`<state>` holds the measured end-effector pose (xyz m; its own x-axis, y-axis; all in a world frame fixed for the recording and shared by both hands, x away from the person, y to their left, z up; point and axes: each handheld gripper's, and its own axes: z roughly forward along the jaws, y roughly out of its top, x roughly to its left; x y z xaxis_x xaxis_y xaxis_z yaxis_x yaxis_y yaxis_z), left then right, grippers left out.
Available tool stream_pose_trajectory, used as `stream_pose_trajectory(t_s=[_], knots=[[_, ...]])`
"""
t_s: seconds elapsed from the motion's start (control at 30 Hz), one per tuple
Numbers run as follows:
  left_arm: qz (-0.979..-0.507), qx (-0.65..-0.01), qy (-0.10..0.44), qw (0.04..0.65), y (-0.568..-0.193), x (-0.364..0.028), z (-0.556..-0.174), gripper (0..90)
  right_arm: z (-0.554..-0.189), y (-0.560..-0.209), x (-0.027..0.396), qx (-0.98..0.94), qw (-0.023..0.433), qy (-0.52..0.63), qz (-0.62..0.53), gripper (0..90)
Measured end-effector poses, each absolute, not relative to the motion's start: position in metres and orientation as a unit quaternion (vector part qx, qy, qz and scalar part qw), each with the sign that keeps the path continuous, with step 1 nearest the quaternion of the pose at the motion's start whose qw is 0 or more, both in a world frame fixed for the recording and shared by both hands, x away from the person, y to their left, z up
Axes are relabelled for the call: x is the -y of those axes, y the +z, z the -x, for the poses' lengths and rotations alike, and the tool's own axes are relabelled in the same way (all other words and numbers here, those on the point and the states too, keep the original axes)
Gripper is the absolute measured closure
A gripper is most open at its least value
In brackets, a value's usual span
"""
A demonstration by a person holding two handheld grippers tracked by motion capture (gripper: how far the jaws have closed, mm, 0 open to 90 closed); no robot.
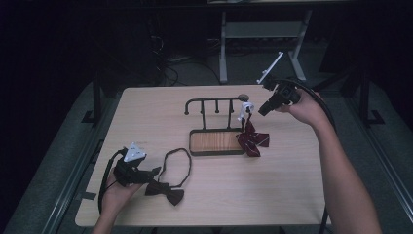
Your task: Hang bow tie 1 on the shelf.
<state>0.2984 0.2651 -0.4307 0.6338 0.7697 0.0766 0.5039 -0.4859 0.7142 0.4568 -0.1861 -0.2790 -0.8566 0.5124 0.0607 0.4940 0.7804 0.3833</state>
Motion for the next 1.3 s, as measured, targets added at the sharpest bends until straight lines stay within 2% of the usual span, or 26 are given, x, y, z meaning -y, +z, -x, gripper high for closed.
stream_pose_trajectory(t_s=[0.87,1.3], knots=[[-0.841,-0.379,0.197,0.333,-0.432,-0.263,-0.298,25.5,-0.432,-0.303,0.201,-0.945,-0.015,0.223,-0.239,70.5],[-0.842,-0.378,0.195,0.331,-0.433,-0.262,-0.299,25.5,-0.421,-0.317,0.212,-0.943,-0.02,0.228,-0.243,67.4]])
